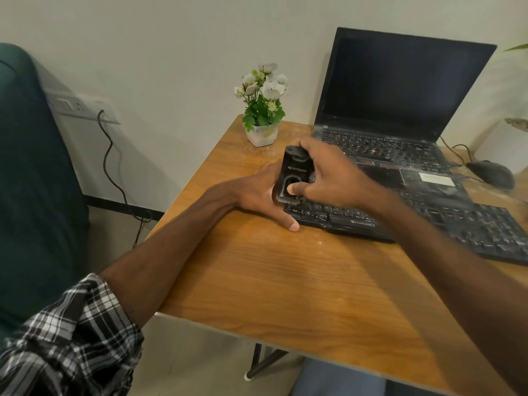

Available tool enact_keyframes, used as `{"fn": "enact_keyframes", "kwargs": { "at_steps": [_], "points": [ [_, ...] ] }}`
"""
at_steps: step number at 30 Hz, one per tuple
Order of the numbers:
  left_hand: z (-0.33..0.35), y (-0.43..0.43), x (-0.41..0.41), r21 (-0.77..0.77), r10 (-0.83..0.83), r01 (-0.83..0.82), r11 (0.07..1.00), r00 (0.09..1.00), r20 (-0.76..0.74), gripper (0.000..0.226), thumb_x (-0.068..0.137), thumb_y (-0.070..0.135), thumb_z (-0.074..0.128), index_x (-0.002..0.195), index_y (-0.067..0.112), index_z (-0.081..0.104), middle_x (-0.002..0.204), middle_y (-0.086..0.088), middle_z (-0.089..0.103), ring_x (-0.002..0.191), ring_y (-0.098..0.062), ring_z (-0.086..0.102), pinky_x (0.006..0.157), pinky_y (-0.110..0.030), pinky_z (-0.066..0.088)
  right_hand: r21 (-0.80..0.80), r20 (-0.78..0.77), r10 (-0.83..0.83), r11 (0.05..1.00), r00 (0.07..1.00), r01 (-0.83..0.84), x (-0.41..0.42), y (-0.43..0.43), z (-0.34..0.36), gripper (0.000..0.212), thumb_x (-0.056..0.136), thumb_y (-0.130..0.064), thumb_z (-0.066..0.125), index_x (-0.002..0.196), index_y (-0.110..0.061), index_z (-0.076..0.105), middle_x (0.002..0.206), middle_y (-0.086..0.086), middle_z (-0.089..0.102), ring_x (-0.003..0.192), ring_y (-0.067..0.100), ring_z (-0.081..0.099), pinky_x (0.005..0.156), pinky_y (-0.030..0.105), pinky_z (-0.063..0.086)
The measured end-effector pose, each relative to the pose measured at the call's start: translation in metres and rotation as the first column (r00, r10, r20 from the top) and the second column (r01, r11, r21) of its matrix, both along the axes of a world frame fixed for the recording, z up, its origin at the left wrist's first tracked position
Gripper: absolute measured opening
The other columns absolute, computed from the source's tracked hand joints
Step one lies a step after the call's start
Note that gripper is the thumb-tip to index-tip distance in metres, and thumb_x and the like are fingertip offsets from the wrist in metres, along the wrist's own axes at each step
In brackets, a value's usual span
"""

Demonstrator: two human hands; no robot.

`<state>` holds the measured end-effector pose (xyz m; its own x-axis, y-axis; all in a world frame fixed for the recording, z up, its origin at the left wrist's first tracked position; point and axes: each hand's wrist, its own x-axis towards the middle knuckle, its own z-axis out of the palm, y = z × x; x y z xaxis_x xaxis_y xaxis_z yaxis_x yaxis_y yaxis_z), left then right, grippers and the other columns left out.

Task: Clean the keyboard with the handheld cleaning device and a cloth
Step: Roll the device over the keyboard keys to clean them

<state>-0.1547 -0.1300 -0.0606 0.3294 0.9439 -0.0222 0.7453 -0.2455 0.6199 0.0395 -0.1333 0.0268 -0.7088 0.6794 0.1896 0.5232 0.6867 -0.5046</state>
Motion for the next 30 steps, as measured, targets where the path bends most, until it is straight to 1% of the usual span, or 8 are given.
{"fn": "enact_keyframes", "kwargs": {
  "at_steps": [2,7,12,15,17,21,25,30],
  "points": [
    [0.000,-0.001,0.000,0.002,-0.006,0.006,1.000,1.000,0.001,0.131,0.051,0.071,0.096,0.154,0.038,0.023,0.154,0.011,0.033,0.142,-0.018,0.034,0.120,-0.053,0.036,-0.014,0.003,0.005,1.000,1.000,-0.005,0.002,-0.001,-0.005,0.051,0.078,-0.014,0.083,0.115,-0.021,0.049,0.104,-0.008,0.060,0.095,0.008,0.061,0.074,0.024,0.057],
    [0.002,-0.003,-0.002,-0.059,0.009,-0.006,0.998,0.999,0.052,0.134,0.059,0.050,0.100,0.160,0.036,0.013,0.159,0.003,0.026,0.141,-0.014,0.031,0.119,-0.038,0.033,-0.094,0.060,-0.061,0.993,0.996,0.066,0.035,0.008,-0.003,0.053,0.078,-0.012,0.083,0.120,-0.017,0.051,0.108,-0.004,0.064,0.099,0.014,0.065,0.080,0.034,0.060],
    [0.001,-0.004,-0.001,-0.067,-0.004,0.009,0.998,0.997,0.072,0.138,0.055,0.054,0.100,0.161,0.036,0.014,0.160,0.003,0.027,0.143,-0.015,0.033,0.122,-0.040,0.033,-0.138,0.112,-0.099,0.984,0.989,0.115,0.065,0.011,0.002,0.055,0.079,-0.009,0.082,0.121,-0.022,0.050,0.105,-0.010,0.061,0.095,0.008,0.064,0.069,0.021,0.052],
    [0.003,-0.006,0.000,-0.060,-0.002,0.006,0.998,0.998,0.068,0.137,0.055,0.055,0.100,0.161,0.036,0.015,0.158,0.005,0.026,0.142,-0.014,0.032,0.120,-0.039,0.033,-0.059,0.230,-0.081,0.994,0.970,0.097,0.059,0.017,0.014,0.059,0.078,-0.006,0.081,0.126,-0.018,0.049,0.108,-0.003,0.062,0.094,0.010,0.063,0.076,0.030,0.057],
    [0.004,-0.006,0.001,-0.061,0.004,0.000,0.998,0.998,0.061,0.134,0.057,0.053,0.098,0.161,0.036,0.015,0.155,0.008,0.026,0.140,-0.013,0.031,0.119,-0.038,0.033,-0.020,0.199,-0.075,0.997,0.977,0.080,0.046,0.019,0.020,0.061,0.077,-0.005,0.080,0.127,-0.016,0.049,0.111,0.001,0.062,0.098,0.015,0.063,0.079,0.031,0.058],
    [0.005,-0.005,0.002,-0.042,0.005,-0.004,0.999,1.000,0.017,0.128,0.059,0.055,0.096,0.158,0.039,0.015,0.148,0.016,0.026,0.137,-0.010,0.026,0.115,-0.038,0.030,-0.034,0.040,-0.047,0.998,0.998,0.049,0.021,0.011,0.013,0.059,0.076,-0.009,0.082,0.125,-0.016,0.049,0.112,-0.001,0.061,0.099,0.012,0.062,0.078,0.026,0.057],
    [0.004,-0.004,0.000,-0.051,0.008,-0.006,0.999,1.000,0.023,0.128,0.060,0.054,0.097,0.158,0.039,0.016,0.149,0.016,0.027,0.138,-0.012,0.028,0.118,-0.040,0.032,-0.063,0.034,-0.065,0.996,0.997,0.067,0.024,0.010,-0.006,0.056,0.077,-0.008,0.082,0.123,-0.017,0.051,0.111,-0.002,0.062,0.099,0.014,0.063,0.076,0.029,0.059],
    [0.002,-0.004,-0.002,-0.056,0.001,0.001,0.998,1.000,0.023,0.133,0.056,0.061,0.096,0.161,0.039,0.016,0.153,0.014,0.025,0.143,-0.015,0.028,0.122,-0.048,0.032,-0.188,0.021,-0.151,0.970,0.988,0.152,0.055,0.020,-0.008,0.062,0.076,-0.009,0.084,0.127,-0.019,0.051,0.114,-0.002,0.063,0.103,0.016,0.066,0.086,0.039,0.060]
  ]
}}
